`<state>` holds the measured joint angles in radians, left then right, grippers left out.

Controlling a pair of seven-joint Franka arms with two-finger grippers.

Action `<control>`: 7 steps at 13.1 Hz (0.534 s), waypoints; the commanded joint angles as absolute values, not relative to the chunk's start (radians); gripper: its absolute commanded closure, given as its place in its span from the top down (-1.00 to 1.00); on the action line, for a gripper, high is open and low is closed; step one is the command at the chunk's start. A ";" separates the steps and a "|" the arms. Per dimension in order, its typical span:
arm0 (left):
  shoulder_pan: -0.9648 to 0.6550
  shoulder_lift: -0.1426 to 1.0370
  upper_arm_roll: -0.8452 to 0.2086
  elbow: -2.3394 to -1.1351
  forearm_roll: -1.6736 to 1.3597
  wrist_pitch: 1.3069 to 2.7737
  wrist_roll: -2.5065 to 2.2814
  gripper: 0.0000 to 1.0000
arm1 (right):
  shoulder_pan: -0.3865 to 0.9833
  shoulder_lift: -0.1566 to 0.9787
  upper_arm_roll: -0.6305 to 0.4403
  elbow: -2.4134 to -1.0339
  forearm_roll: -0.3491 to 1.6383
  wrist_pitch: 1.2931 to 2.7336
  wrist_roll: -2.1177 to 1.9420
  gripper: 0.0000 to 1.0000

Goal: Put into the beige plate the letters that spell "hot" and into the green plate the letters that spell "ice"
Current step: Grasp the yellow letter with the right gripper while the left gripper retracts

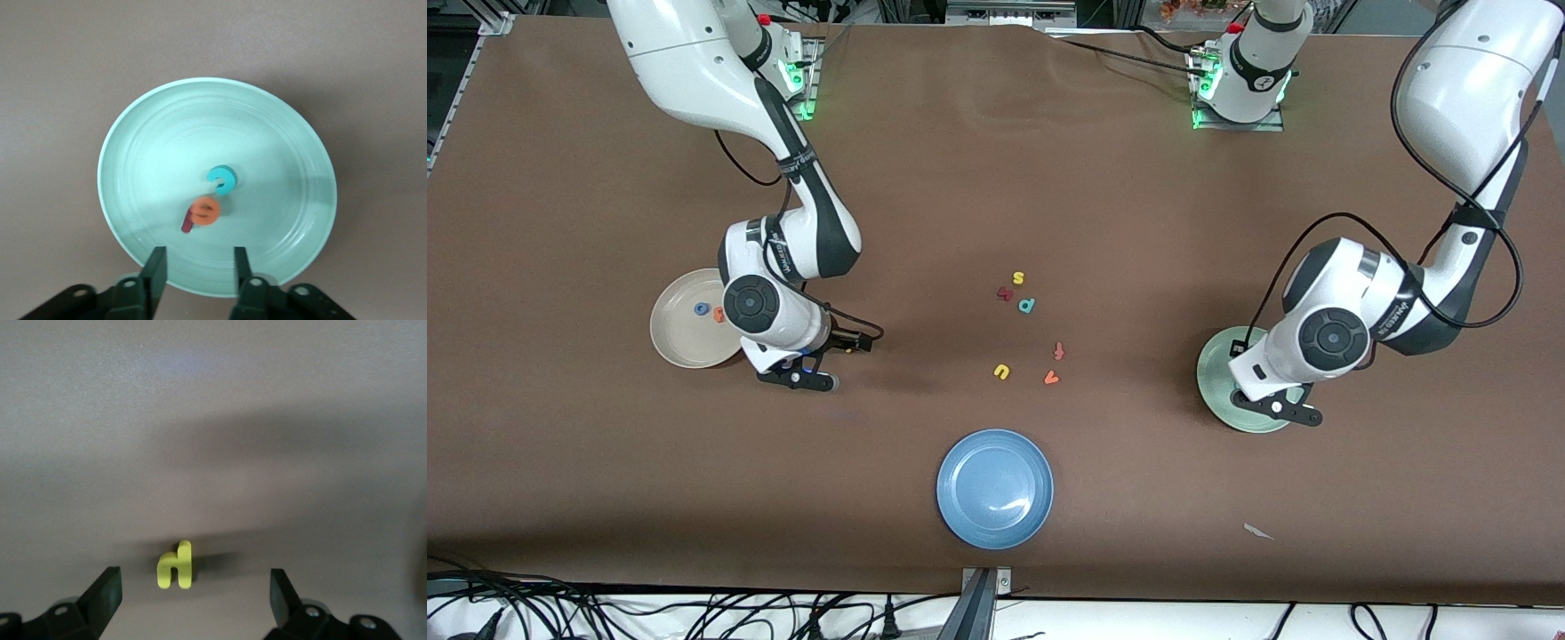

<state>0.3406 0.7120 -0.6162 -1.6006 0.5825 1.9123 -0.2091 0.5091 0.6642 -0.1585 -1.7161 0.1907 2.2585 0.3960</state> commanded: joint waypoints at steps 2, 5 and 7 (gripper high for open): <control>0.345 0.684 -0.641 -1.594 0.597 1.889 -0.195 1.00 | 0.511 0.692 -0.129 -1.704 0.216 2.299 0.403 0.90; 0.345 0.600 -0.678 -1.583 0.511 1.809 -0.196 1.00 | 0.512 0.715 -0.129 -1.706 0.215 2.306 0.397 0.72; 0.347 0.502 -0.683 -1.582 0.441 1.780 -0.196 1.00 | 0.511 0.716 -0.129 -1.706 0.215 2.306 0.391 0.52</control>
